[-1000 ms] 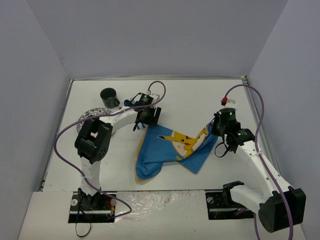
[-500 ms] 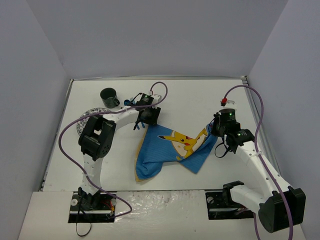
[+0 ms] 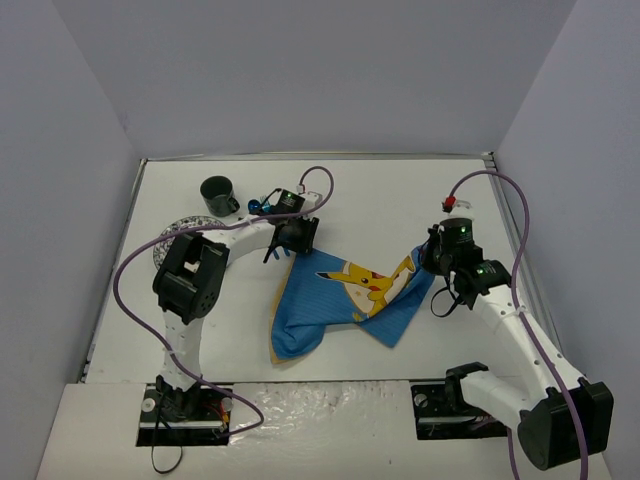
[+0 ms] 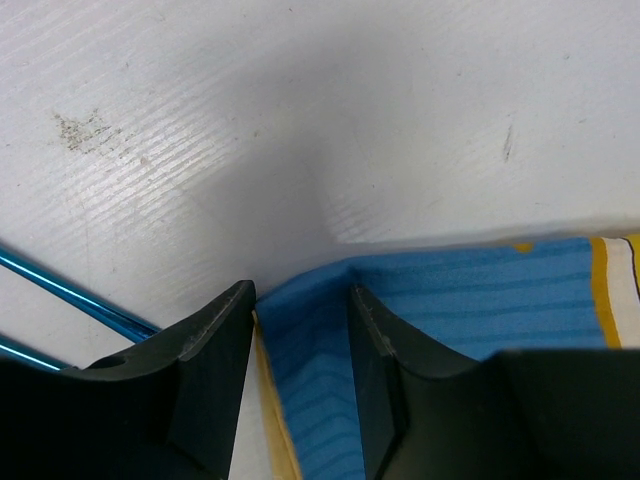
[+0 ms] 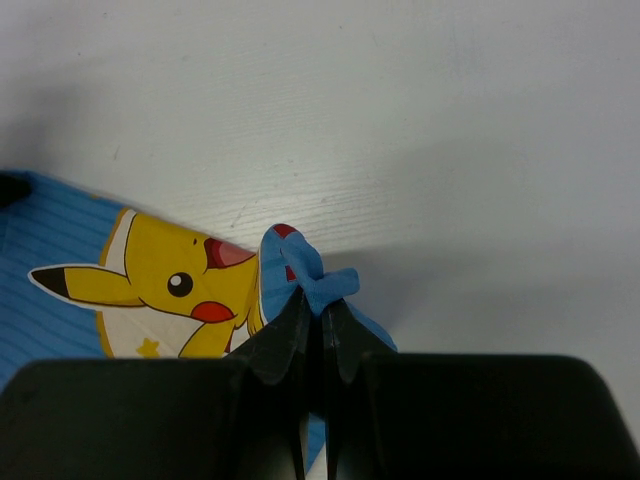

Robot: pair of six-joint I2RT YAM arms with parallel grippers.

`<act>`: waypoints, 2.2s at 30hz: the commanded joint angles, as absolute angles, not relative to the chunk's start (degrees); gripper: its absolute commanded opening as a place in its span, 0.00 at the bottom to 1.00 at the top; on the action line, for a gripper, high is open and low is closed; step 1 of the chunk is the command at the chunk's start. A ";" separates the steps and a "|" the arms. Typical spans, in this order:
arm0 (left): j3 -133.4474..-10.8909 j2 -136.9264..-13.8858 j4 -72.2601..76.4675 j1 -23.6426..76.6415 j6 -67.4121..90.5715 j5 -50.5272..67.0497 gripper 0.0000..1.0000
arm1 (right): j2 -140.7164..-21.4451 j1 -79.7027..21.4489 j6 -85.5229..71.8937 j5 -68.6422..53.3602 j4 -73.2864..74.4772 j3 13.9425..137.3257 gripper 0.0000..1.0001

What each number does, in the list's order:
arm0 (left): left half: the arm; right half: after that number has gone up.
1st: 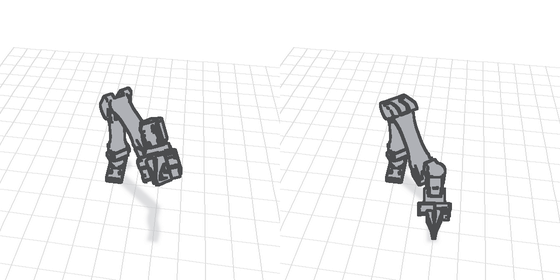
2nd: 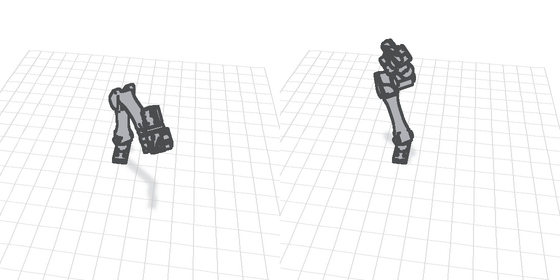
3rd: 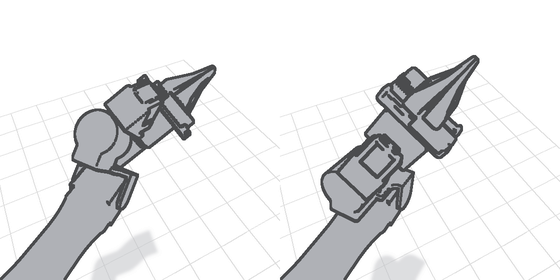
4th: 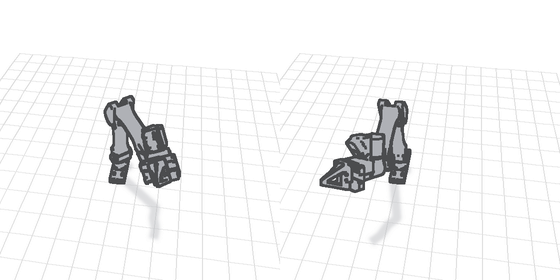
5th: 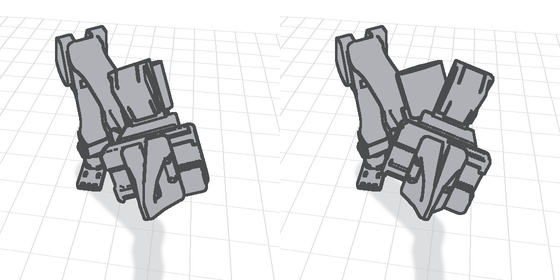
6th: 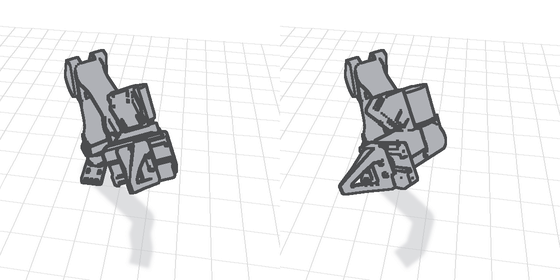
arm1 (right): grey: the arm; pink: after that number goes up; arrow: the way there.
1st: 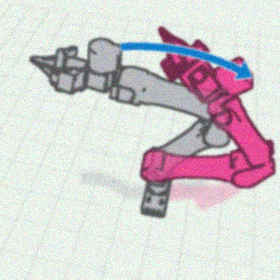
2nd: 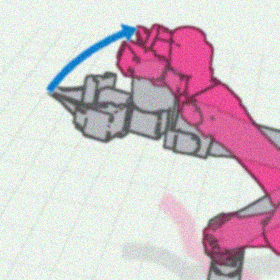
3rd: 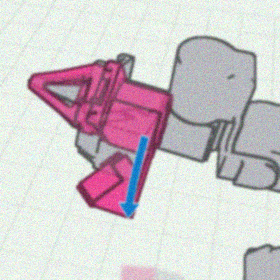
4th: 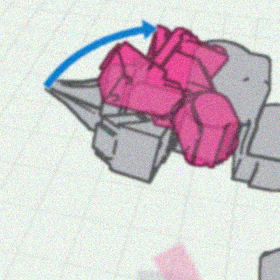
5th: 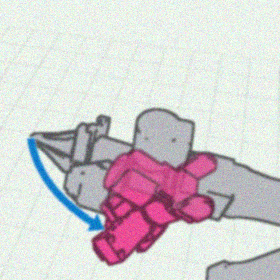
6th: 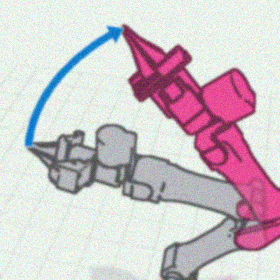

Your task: Set the dinner table for one person

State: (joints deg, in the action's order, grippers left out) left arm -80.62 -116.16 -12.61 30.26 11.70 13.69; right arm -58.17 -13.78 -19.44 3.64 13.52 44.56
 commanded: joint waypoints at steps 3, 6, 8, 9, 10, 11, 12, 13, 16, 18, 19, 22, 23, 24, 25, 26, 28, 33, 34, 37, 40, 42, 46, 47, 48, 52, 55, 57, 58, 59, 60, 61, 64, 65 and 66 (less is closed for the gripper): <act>-80.25 -112.98 -16.55 30.15 10.39 14.44 0.03 | -56.89 -13.36 -19.42 3.45 10.66 46.06 0.00; -81.38 -110.61 -17.18 29.75 9.76 14.06 0.00 | -56.69 -13.36 -19.12 3.38 10.77 47.50 0.00; -82.06 -107.19 -17.48 28.86 9.67 13.90 0.00 | -55.93 -13.36 -18.82 3.17 10.81 48.90 0.00; -82.87 -105.92 -17.56 28.54 9.81 13.74 0.00 | -55.76 -13.36 -18.60 3.16 10.81 50.23 0.00; -83.05 -105.65 -17.78 28.07 9.84 13.64 0.00 | -55.52 -13.36 -18.55 3.16 10.81 50.53 0.00; -84.24 -103.38 -18.35 27.59 9.81 12.93 0.00 | -55.16 -13.36 -18.21 3.47 10.93 51.78 0.00; -85.74 -100.48 -19.01 27.12 9.77 12.04 0.00 | -54.77 -13.36 -17.79 3.85 11.09 53.36 0.00; -86.92 -97.69 -19.82 26.82 9.53 10.97 0.00 | -54.28 -13.36 -17.39 4.11 11.20 54.80 0.00; -90.90 -91.64 -21.62 26.72 8.45 8.70 0.00 | -52.28 -13.31 -16.41 6.43 11.30 57.56 0.00; -92.45 -87.86 -22.21 26.72 7.93 7.83 0.00 | -51.18 -13.36 -15.89 7.33 11.27 59.09 0.00; -93.24 -85.84 -22.14 26.72 7.71 7.58 0.00 | -50.46 -13.36 -15.32 7.73 11.35 60.28 0.00; -94.83 -81.80 -21.98 26.72 6.93 6.75 0.00 | -48.96 -13.36 -13.44 8.64 11.27 62.85 0.00; -95.61 -80.37 -22.29 26.78 6.48 6.74 0.00 | -48.30 -13.36 -12.90 9.08 11.31 63.83 0.00; -96.22 -79.44 -22.62 26.78 6.18 6.80 0.00 | -47.62 -13.36 -12.26 9.29 11.34 64.52 0.00; -96.70 -78.78 -22.93 26.73 5.96 6.84 0.00 | -46.97 -13.36 -11.56 9.38 11.34 65.05 0.00; -96.95 -77.90 -23.07 26.77 5.65 6.86 0.00 | -46.47 -13.36 -11.15 9.40 11.29 65.31 0.00; -96.58 -76.01 -22.73 26.77 5.01 6.64 0.00 | -45.21 -13.39 -10.81 9.25 11.21 65.25 0.00; -94.78 -70.58 -22.94 26.81 3.94 4.42 0.00 | -39.28 -13.44 -9.89 7.34 11.05 64.03 0.00; -94.43 -69.91 -22.94 26.81 3.82 3.99 0.00 | -37.99 -13.40 -9.62 6.40 10.90 63.72 0.00; -93.53 -67.44 -22.94 26.81 3.54 3.05 0.00 | -34.85 -13.40 -9.31 3.58 10.26 62.82 0.00; -93.64 -67.01 -23.11 26.76 2.86 1.99 0.00 | -33.80 -13.40 -10.53 2.03 9.28 61.45 0.00; -94.19 -68.58 -22.68 26.81 2.76 1.59 0.00 | -34.66 -13.36 -12.15 2.52 9.05 60.53 0.00; -95.08 -73.82 -20.69 26.72 3.07 2.01 0.00 | -38.03 -13.36 -16.58 8.69 9.40 58.66 0.00; -95.28 -75.56 -19.81 26.77 3.22 2.26 0.00 | -39.28 -13.36 -18.31 10.34 9.59 57.97 0.00; -95.57 -77.65 -18.99 26.81 3.34 2.51 0.00 | -40.50 -13.36 -19.92 11.92 9.75 57.12 0.00; -98.08 -89.53 -16.09 26.76 3.87 3.73 0.00 | -45.87 -13.32 -23.90 20.42 10.02 52.48 0.00; -101.96 -97.84 -14.70 26.81 4.54 5.45 0.00 | -50.57 -12.80 -26.00 25.06 9.97 50.04 0.00; -105.92 -106.34 -14.85 26.81 5.01 6.23 0.00 | -55.46 -11.01 -27.42 26.80 9.57 48.68 0.00; -107.29 -106.56 -14.83 26.81 5.20 6.25 0.00 | -56.75 -10.93 -27.69 26.96 9.11 48.15 0.00; -109.22 -109.60 -14.22 26.86 5.53 6.58 0.00 | -58.49 -9.62 -27.93 26.54 8.12 47.58 0.00; -111.04 -112.42 -13.62 26.91 5.81 6.85 0.00 | -60.10 -8.31 -28.12 26.11 7.12 47.03 0.00; -112.39 -114.25 -13.03 27.03 5.87 6.85 0.00 | -61.16 -6.97 -28.12 25.65 6.07 46.57 0.00; -116.23 -119.82 -12.17 27.16 5.47 6.37 0.00 | -63.91 -3.08 -27.80 24.58 2.11 45.50 0.00; -117.86 -121.82 -11.89 27.16 5.51 6.36 0.00 | -65.51 -2.08 -27.83 24.26 1.45 45.44 0.00; -119.54 -123.92 -11.61 27.16 5.58 6.39 0.00 | -67.23 -1.10 -27.90 23.94 0.95 45.44 0.00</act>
State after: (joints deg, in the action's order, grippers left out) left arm -110.66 -122.84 -17.80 27.62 5.56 7.72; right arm -63.59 -5.38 -26.97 20.58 8.28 45.17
